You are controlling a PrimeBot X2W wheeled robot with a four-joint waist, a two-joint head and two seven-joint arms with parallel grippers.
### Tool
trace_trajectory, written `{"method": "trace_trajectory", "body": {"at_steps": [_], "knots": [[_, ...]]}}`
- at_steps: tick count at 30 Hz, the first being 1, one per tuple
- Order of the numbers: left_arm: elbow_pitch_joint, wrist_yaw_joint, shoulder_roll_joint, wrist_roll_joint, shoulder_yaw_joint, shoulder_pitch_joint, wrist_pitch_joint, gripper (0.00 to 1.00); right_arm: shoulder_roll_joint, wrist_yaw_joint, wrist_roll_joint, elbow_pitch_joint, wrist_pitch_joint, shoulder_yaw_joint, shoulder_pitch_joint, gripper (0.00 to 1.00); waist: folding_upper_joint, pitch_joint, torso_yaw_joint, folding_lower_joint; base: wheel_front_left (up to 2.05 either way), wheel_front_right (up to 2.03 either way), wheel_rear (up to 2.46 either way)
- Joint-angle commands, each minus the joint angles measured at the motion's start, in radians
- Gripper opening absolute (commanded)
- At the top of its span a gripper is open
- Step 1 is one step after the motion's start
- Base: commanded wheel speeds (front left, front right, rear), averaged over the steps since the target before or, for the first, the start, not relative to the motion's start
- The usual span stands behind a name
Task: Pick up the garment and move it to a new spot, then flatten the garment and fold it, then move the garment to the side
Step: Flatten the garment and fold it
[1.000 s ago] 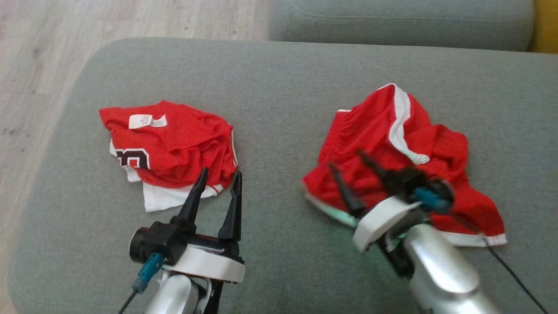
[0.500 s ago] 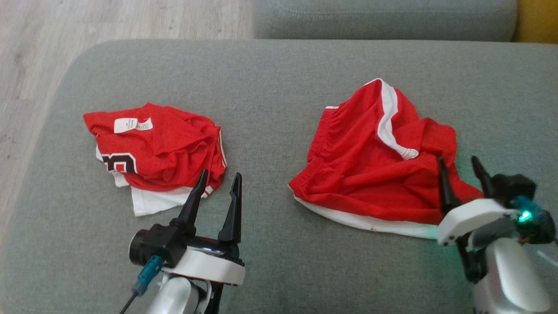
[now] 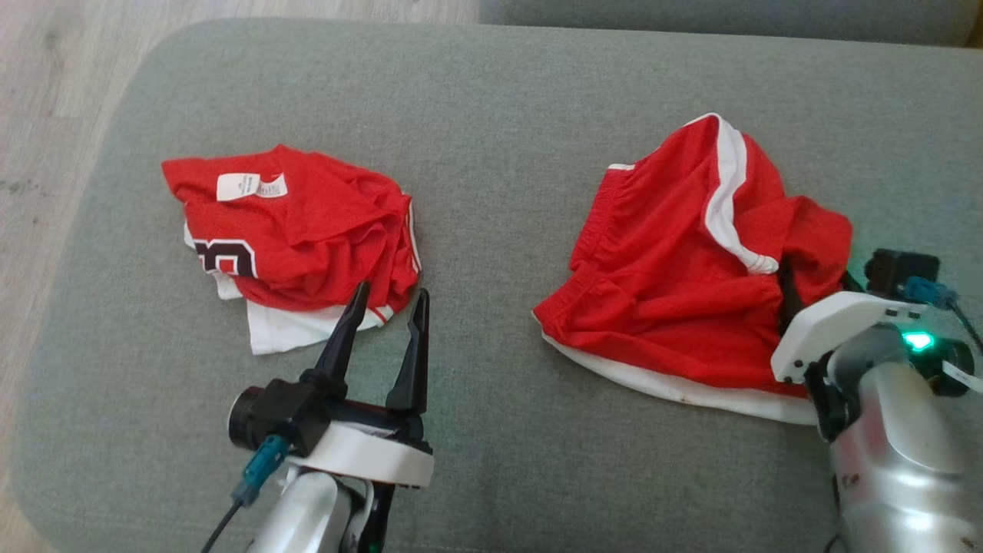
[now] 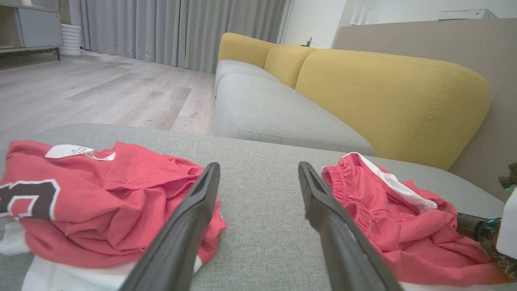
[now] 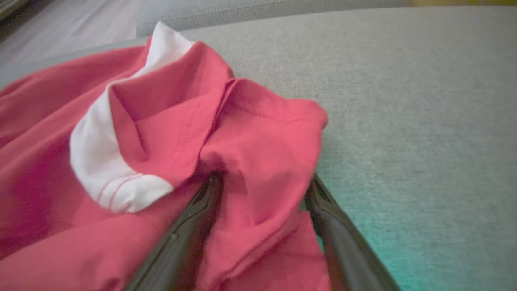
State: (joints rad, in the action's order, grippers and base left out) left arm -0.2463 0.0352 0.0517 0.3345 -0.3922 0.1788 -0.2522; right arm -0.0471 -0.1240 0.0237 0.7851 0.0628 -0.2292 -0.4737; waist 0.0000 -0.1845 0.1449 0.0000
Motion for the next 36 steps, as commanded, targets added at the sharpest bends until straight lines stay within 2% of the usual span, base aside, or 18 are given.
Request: {"method": "trace_trajectory", "body": {"at_steps": [1, 2, 3, 9, 21, 22, 23, 27, 33, 36], "knots": [[0.030, 0.001, -0.001, -0.005, 0.022, 0.036, -0.010, 1.00, -0.003, -0.007, 0.009, -0.014, 0.002, 0.030, -0.037, 1.00, 0.0000, -0.005, 0.004, 0.0000, 0.00, 0.00, 0.00], [0.030, 0.002, -0.001, -0.005, 0.022, 0.037, -0.010, 1.00, -0.003, -0.007, 0.012, 0.003, 0.003, 0.035, -0.047, 0.59, 0.0000, -0.007, 0.005, 0.0000, 0.00, 0.00, 0.00], [0.029, 0.002, -0.001, -0.006, 0.022, 0.037, -0.010, 1.00, -0.003, -0.007, 0.020, 0.014, -0.002, 0.038, -0.057, 0.00, 0.0000, -0.009, 0.006, 0.0000, 0.00, 0.00, 0.00], [0.023, 0.003, -0.001, -0.008, 0.028, 0.039, -0.010, 1.00, -0.020, -0.007, 0.090, 0.019, -0.052, -0.017, -0.132, 0.00, 0.0000, -0.003, 0.004, 0.0000, 0.00, 0.00, 0.00], [0.029, -0.002, -0.001, 0.010, 0.007, 0.042, -0.010, 1.00, -0.113, -0.007, 0.211, 0.044, -0.084, -0.066, -0.263, 0.00, 0.0000, -0.001, 0.030, 0.0000, 0.00, 0.00, 0.00], [0.029, -0.002, -0.001, 0.010, 0.007, 0.043, -0.010, 1.00, -0.114, -0.007, 0.217, 0.050, -0.094, -0.064, -0.271, 0.07, 0.0000, -0.002, 0.032, 0.0000, 0.00, 0.00, 0.00], [0.029, -0.002, -0.001, 0.010, 0.007, 0.044, -0.010, 1.00, -0.118, -0.007, 0.229, 0.055, -0.106, -0.061, -0.277, 1.00, 0.0000, -0.004, 0.033, 0.0000, 0.00, 0.00, 0.00], [0.030, -0.004, -0.001, 0.010, 0.011, 0.046, -0.010, 1.00, -0.119, -0.007, 0.266, 0.063, -0.146, -0.069, -0.289, 1.00, 0.0000, -0.007, 0.031, 0.0000, 0.00, 0.00, 0.00], [0.029, -0.007, -0.001, 0.003, 0.029, 0.042, -0.010, 1.00, -0.054, -0.007, 0.246, 0.042, -0.278, -0.086, -0.253, 1.00, 0.0000, 0.019, -0.007, 0.0000, 0.00, 0.00, 0.00], [0.028, -0.003, -0.001, -0.005, 0.040, 0.037, -0.010, 1.00, -0.024, -0.007, 0.210, 0.001, -0.311, -0.050, -0.194, 1.00, 0.0000, 0.039, -0.039, 0.0000, 0.00, 0.00, 0.00]]}}
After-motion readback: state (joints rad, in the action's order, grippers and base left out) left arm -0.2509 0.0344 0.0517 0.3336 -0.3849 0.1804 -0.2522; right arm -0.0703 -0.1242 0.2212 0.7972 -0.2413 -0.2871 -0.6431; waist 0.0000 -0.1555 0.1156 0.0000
